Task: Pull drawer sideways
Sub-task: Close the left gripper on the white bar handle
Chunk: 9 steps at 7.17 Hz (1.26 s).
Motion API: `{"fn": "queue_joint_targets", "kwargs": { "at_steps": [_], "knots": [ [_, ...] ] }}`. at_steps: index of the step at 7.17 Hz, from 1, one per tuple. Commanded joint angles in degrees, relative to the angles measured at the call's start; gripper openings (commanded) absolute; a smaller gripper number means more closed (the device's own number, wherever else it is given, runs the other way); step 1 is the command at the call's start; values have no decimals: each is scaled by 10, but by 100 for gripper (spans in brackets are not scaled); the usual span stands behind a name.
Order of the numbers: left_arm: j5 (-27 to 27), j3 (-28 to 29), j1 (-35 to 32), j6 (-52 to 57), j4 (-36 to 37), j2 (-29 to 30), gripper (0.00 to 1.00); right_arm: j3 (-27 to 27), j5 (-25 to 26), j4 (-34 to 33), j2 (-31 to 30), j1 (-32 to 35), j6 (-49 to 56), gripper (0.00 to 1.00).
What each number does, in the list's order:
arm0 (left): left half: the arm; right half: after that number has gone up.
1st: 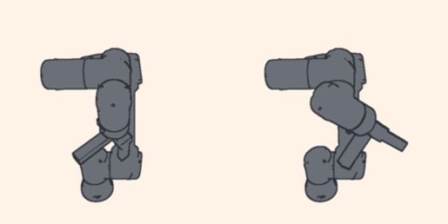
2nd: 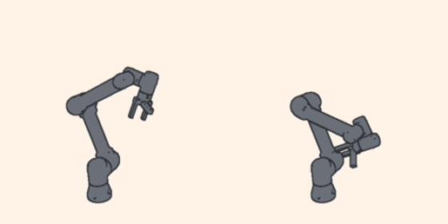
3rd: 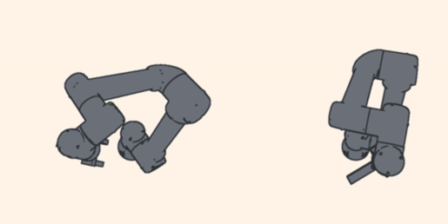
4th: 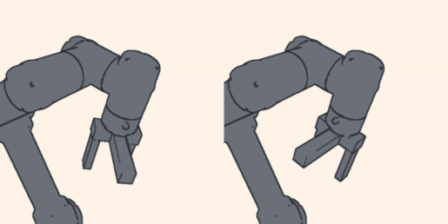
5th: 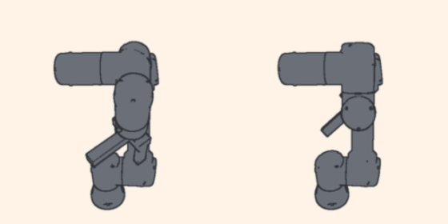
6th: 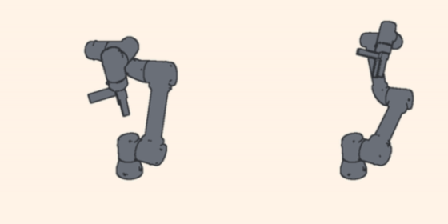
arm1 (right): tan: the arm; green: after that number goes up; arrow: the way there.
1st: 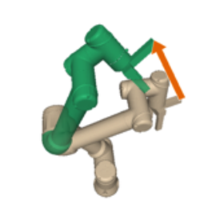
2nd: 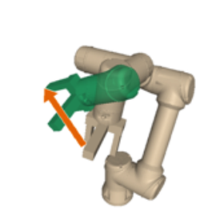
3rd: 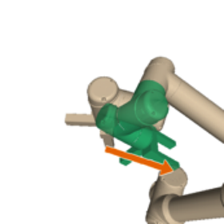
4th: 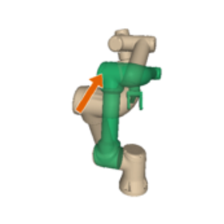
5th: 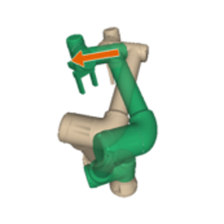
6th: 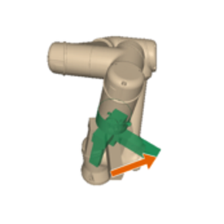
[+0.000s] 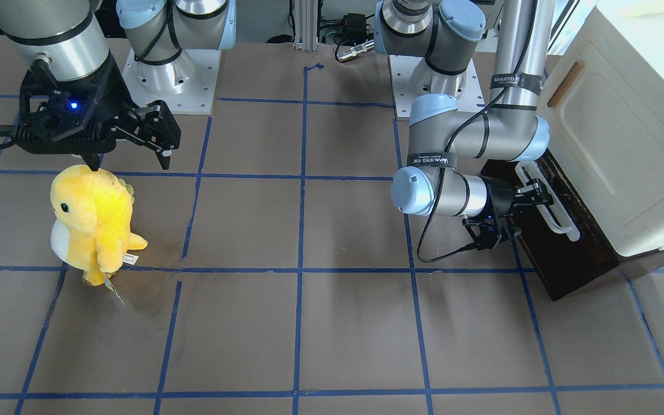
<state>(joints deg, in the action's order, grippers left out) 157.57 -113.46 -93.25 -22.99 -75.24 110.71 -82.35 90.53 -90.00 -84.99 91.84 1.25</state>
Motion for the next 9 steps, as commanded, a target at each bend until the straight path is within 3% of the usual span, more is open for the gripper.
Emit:
{"fn": "queue_joint_targets", "kwargs": {
  "at_steps": [1, 9],
  "knots": [
    [-2, 1, 0, 0, 0, -1, 25, 0, 0, 0, 0, 0, 0, 100],
    [-4, 10, -7, 4, 7, 3, 20, 0, 0, 0, 0, 0, 0, 100]
  ]
}}
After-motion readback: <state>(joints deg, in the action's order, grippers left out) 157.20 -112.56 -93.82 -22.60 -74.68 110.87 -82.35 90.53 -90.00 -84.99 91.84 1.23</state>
